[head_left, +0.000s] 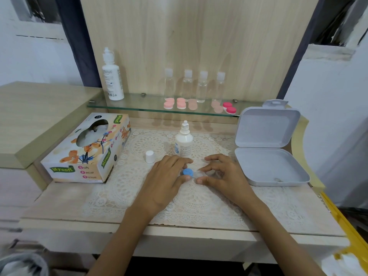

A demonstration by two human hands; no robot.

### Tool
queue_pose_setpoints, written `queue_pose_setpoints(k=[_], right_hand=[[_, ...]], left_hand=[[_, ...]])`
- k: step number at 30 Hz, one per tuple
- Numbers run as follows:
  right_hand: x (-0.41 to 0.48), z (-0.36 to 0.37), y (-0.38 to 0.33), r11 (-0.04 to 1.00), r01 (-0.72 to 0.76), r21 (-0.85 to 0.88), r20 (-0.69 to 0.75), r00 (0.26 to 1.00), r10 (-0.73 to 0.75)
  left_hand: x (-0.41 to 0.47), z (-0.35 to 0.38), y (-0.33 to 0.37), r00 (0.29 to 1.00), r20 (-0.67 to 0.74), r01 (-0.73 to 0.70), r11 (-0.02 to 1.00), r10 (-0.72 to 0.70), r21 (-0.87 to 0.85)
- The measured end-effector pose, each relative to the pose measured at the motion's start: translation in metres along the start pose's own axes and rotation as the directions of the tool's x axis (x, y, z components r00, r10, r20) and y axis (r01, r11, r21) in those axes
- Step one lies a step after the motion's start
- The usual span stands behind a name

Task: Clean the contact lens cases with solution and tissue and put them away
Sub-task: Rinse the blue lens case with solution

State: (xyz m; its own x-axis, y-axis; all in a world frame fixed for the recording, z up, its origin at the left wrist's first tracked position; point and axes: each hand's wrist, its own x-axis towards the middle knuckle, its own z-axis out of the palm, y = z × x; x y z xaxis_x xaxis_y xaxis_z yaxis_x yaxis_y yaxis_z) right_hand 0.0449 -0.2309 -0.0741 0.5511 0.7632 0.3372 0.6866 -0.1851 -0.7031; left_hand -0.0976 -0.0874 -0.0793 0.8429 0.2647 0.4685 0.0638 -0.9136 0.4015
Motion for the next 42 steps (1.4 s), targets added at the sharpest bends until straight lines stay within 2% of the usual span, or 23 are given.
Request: queue_pose_setpoints(k=[4,11,19,34,39,42], right_hand=[[0.0008,0.0001,0.0006,1.000,-0.001,-0.005,0.002,1.000,0.001],[0.0003,-0.0001,0.0001,1.000,0.009,-0.017,0.008,1.000,-0.009],[0.0010,0.0002,0.0001,1.000,-0.006,-0.020,0.002,1.000,0.006],[0.0005,0.0004,0.0004,1.000,0.013,-0.013,-0.007,1.000,-0.013],[-0.0017,0.0019,-0.0011,0.995,0.071,-0.077,0.019,0.997,-0.069],[-0.0019,0.0017,0.0004,0.990,0.084,-0.115,-0.036,0.995,-0.089]], left_hand=[[-0.0012,0.0014,-0.0008,0.999,0.001,-0.050,0.999,0.050,-0.020],[-0.0001,0.0001,-0.0005,1.000,0.019,0.008,1.000,-0.009,0.022],[0.0006,0.0010,-0.0020,1.000,-0.018,-0.024,0.999,0.025,0.028],[0.0018,0.0013,0.0005,1.000,0.009,-0.005,1.000,0.005,0.016],[-0.0001,0.0007,0.0001,1.000,0.010,-0.006,1.000,0.006,0.013],[0.0003,0.0008,0.0002,1.000,0.011,-0.009,1.000,0.008,0.007]])
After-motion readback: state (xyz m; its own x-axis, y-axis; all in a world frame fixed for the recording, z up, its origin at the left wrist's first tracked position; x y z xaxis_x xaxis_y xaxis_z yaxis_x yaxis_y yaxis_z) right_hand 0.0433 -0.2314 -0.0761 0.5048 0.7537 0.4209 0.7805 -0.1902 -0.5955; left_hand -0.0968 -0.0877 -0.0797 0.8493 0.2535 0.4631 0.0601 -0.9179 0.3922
